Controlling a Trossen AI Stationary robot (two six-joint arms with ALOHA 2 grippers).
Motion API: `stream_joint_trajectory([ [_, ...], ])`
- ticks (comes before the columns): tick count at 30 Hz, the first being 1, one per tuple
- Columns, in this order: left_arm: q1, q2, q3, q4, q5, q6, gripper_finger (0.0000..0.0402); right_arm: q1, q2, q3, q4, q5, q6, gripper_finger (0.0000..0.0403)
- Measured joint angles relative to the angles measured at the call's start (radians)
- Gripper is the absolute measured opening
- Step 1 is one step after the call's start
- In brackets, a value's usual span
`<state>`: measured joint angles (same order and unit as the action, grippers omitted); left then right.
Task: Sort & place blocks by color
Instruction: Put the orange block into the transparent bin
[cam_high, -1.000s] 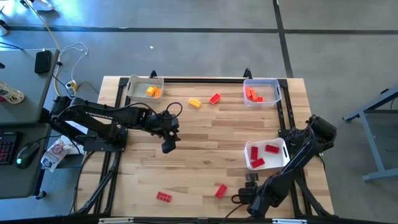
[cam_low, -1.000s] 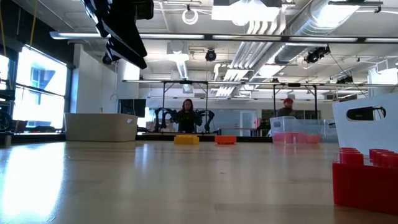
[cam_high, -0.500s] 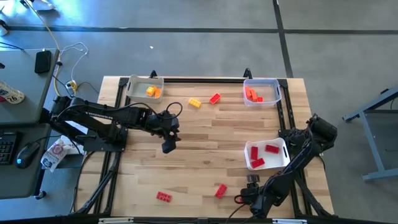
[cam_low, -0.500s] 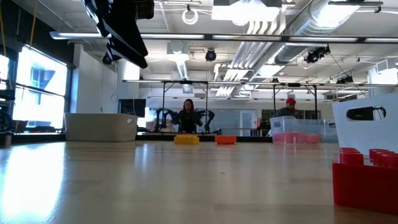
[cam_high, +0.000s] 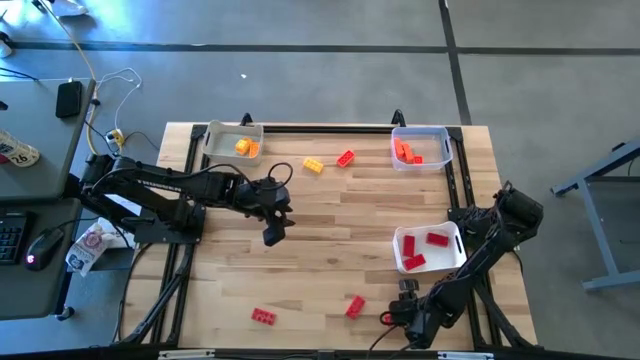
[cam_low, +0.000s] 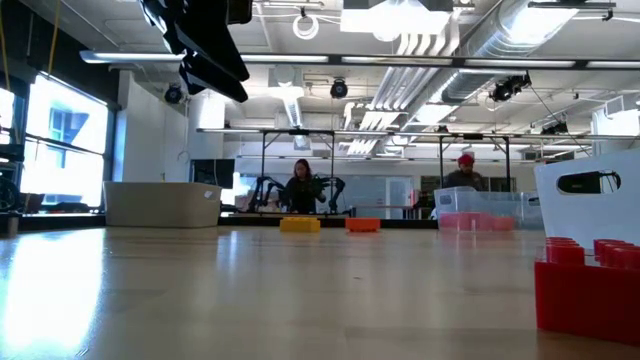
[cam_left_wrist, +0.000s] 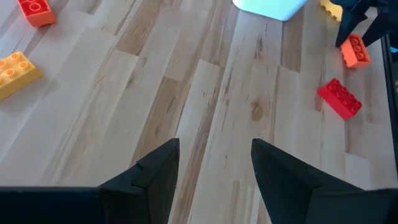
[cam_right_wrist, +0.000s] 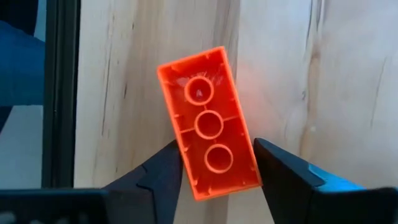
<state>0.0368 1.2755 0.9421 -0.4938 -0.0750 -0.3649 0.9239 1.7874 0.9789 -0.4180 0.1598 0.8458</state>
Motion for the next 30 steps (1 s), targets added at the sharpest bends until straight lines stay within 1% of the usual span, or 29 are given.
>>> stream_joint_trajectory([
  [3, 0.0, 0.0, 0.0, 0.0, 0.0, 0.001, 0.0186, -0.003, 0.0, 0.0, 0.011, 0.007, -0.017, 0.0144],
  [6, 0.0, 0.0, 0.0, 0.0, 0.0, 0.001, 0.0186, -0.013, -0.002, 0.0, 0.018, -0.003, 0.0, 0.0111],
  [10, 0.0, 0.0, 0.0, 0.0, 0.0, 0.001, 0.0186, -0.032, -0.002, 0.0, 0.025, 0.006, 0.047, 0.0111],
  [12, 0.0, 0.0, 0.0, 0.0, -0.003, 0.001, 0.0186, -0.048, 0.001, 0.0, 0.039, 0.042, 0.056, 0.0111],
  [16, 0.0, 0.0, 0.0, -0.001, -0.053, 0.001, 0.0186, -0.098, 0.003, 0.0, 0.036, 0.158, 0.072, 0.0111],
  [21, 0.002, 0.0, 0.0, -0.001, -0.097, 0.05, 0.0186, -0.179, -0.006, 0.0, 0.031, 0.218, 0.069, 0.0111],
  [26, 0.003, 0.0, 0.0, -0.002, -0.097, 0.107, 0.0186, -0.254, -0.039, 0.0, 0.037, 0.207, 0.047, 0.0111],
  [30, 0.003, 0.0, 0.0, -0.003, -0.097, 0.114, 0.0186, -0.287, -0.078, 0.001, 0.039, 0.209, 0.036, 0.0111],
])
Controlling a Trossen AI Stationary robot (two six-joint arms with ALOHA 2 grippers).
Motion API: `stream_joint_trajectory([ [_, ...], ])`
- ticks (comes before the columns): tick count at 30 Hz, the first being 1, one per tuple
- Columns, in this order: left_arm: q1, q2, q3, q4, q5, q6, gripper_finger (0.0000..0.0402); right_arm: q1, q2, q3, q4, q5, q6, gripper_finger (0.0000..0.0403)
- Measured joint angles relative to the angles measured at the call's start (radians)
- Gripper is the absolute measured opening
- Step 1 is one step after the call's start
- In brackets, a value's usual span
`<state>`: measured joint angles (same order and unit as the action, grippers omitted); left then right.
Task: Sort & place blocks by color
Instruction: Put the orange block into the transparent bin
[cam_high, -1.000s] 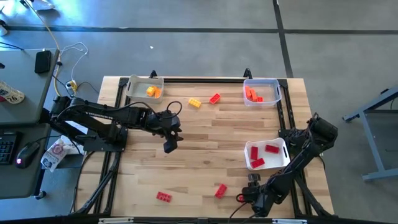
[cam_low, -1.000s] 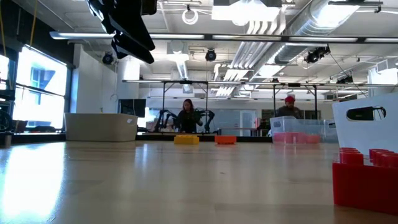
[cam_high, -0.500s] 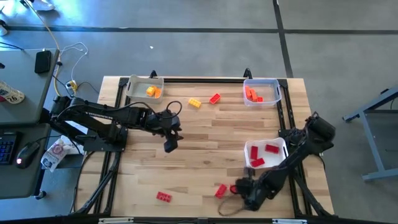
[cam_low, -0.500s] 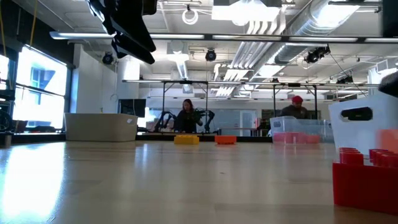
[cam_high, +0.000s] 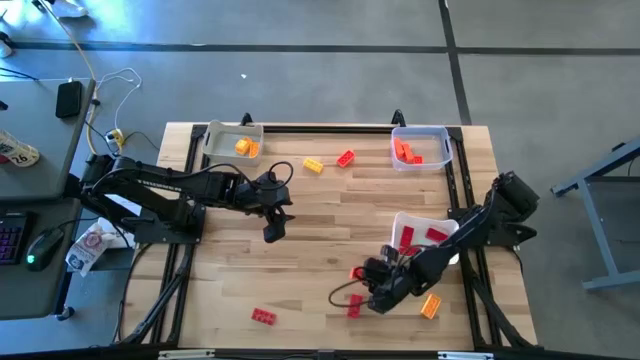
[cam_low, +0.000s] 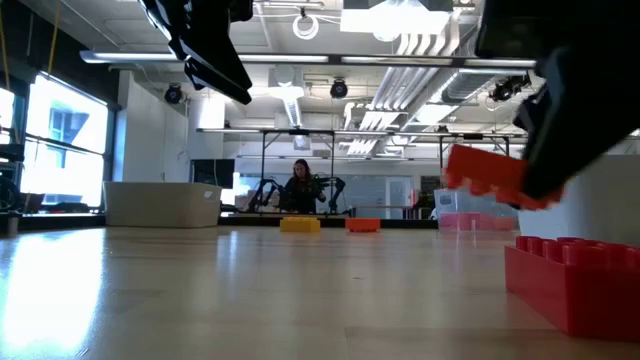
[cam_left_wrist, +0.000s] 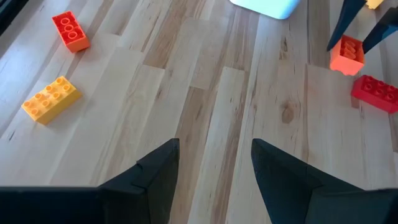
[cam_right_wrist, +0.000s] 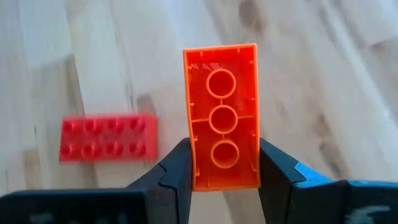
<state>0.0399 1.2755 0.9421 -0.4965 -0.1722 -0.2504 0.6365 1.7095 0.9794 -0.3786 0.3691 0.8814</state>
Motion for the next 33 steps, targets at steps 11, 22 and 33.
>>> stream_joint_trajectory([
  [11, 0.0, 0.0, 0.0, 0.001, -0.083, 0.074, 0.0186, -0.072, -0.17, 0.001, -0.011, 0.217, -0.094, 0.0111],
  [22, 0.066, 0.075, 0.0, 0.08, -0.163, 0.226, 0.0186, -0.319, -0.358, 0.001, -0.117, 0.391, -0.355, 0.0111],
  [33, 0.241, 0.167, 0.0, 0.212, -0.069, 0.419, 0.0186, -0.653, -0.423, 0.001, -0.319, 0.369, -0.419, 0.0111],
])
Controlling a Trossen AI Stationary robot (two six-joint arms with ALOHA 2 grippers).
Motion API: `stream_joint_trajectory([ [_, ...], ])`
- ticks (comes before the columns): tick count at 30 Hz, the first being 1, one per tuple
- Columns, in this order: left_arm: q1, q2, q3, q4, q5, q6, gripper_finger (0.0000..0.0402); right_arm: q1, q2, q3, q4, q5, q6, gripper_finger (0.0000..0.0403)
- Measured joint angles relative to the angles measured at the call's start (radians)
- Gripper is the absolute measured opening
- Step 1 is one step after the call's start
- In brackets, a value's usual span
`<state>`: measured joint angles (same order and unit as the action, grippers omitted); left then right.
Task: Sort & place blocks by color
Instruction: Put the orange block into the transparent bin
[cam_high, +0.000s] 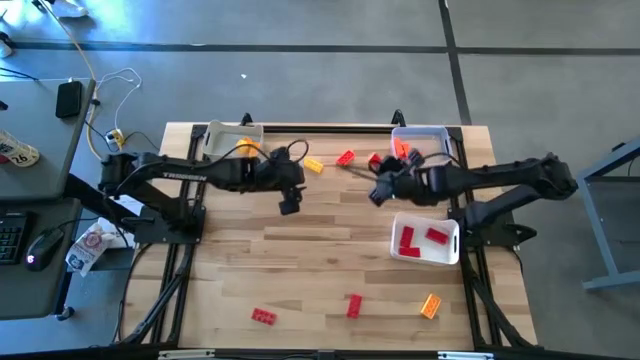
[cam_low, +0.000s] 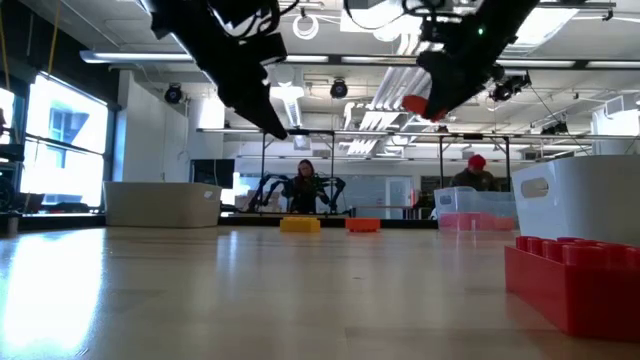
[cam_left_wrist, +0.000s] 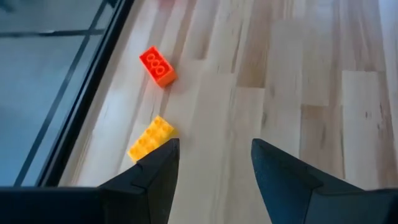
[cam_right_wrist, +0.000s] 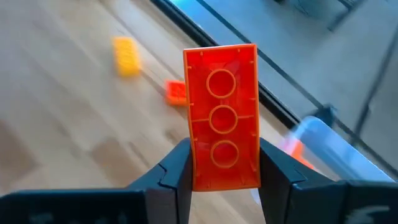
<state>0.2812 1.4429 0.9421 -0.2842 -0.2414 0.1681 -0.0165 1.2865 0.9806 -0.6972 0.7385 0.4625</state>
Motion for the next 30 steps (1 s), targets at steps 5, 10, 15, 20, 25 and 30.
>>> stream_joint_trajectory([
  [5, 0.096, 0.028, 0.0, 0.081, 0.117, 0.108, 0.0186, -0.14, 0.0, 0.0, -0.065, -0.076, 0.0, 0.0111],
  [10, 0.186, 0.05, 0.05, 0.101, 0.16, 0.162, 0.0186, -0.263, 0.0, 0.0, -0.097, -0.1, -0.026, 0.0111],
  [15, 0.262, 0.079, 0.14, 0.087, 0.201, 0.221, 0.0186, -0.392, 0.0, 0.0, -0.128, -0.15, -0.026, 0.0111],
  [20, 0.332, 0.126, 0.209, 0.081, 0.275, 0.31, 0.0186, -0.517, 0.003, 0.0, -0.147, -0.212, -0.045, 0.0111],
  [25, 0.387, 0.191, 0.244, 0.079, 0.283, 0.413, 0.0186, -0.617, 0.004, 0.0, -0.145, -0.266, -0.071, 0.0111],
  [30, 0.428, 0.283, 0.259, 0.078, 0.283, 0.526, 0.0186, -0.699, 0.036, 0.0, -0.144, -0.307, -0.105, 0.0111],
])
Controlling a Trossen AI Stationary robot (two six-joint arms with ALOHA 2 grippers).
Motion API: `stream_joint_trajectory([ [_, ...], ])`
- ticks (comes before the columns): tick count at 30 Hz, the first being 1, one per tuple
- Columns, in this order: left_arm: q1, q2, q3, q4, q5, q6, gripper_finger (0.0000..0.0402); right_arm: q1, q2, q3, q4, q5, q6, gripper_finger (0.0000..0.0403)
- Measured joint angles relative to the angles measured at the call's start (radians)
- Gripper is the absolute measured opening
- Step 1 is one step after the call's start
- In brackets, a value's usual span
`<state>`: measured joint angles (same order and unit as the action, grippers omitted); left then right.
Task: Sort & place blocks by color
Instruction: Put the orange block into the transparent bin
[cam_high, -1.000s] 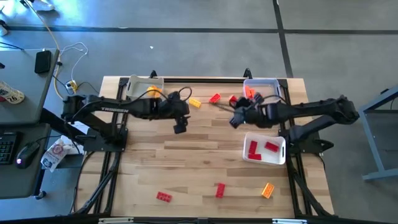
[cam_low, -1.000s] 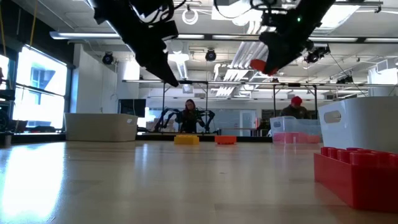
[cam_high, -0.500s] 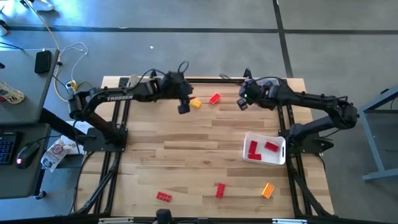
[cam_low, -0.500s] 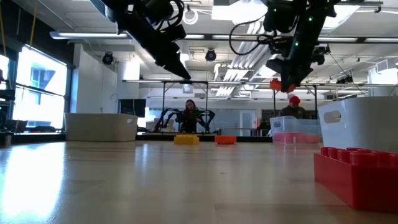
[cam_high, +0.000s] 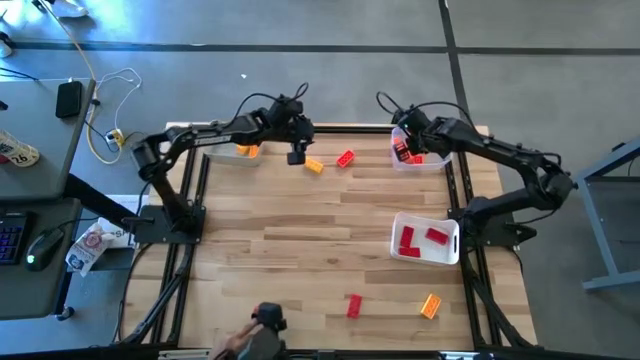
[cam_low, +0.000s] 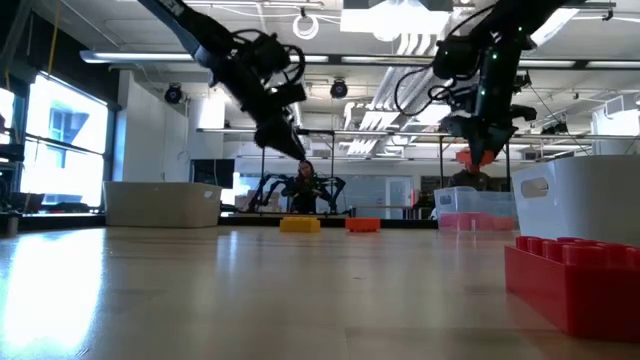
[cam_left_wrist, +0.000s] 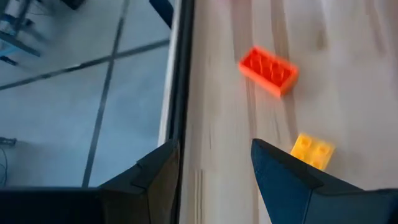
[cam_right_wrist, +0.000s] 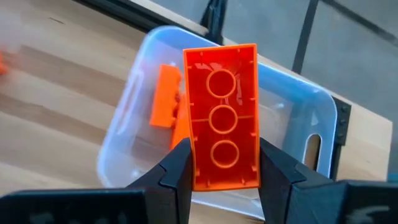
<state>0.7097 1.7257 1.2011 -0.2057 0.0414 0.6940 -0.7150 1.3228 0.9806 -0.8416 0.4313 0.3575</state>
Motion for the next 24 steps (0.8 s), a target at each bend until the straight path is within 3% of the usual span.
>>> stream_joint_trajectory([
  [7, 0.03, 0.09, 0.001, -0.022, 0.0, 0.087, 0.0186, -0.051, 0.102, 0.0, 0.007, -0.068, -0.058, 0.0111],
  [12, 0.028, 0.096, 0.002, -0.088, 0.013, 0.087, 0.0186, -0.06, 0.152, 0.0, 0.007, -0.139, -0.071, 0.0111],
  [18, 0.024, 0.096, 0.002, -0.11, 0.116, 0.076, 0.0186, -0.06, 0.187, 0.0, 0.006, -0.16, -0.073, 0.0118],
  [24, 0.006, 0.096, 0.002, -0.115, 0.108, 0.069, 0.0186, -0.079, 0.216, 0.0, -0.004, -0.203, -0.13, 0.0123],
])
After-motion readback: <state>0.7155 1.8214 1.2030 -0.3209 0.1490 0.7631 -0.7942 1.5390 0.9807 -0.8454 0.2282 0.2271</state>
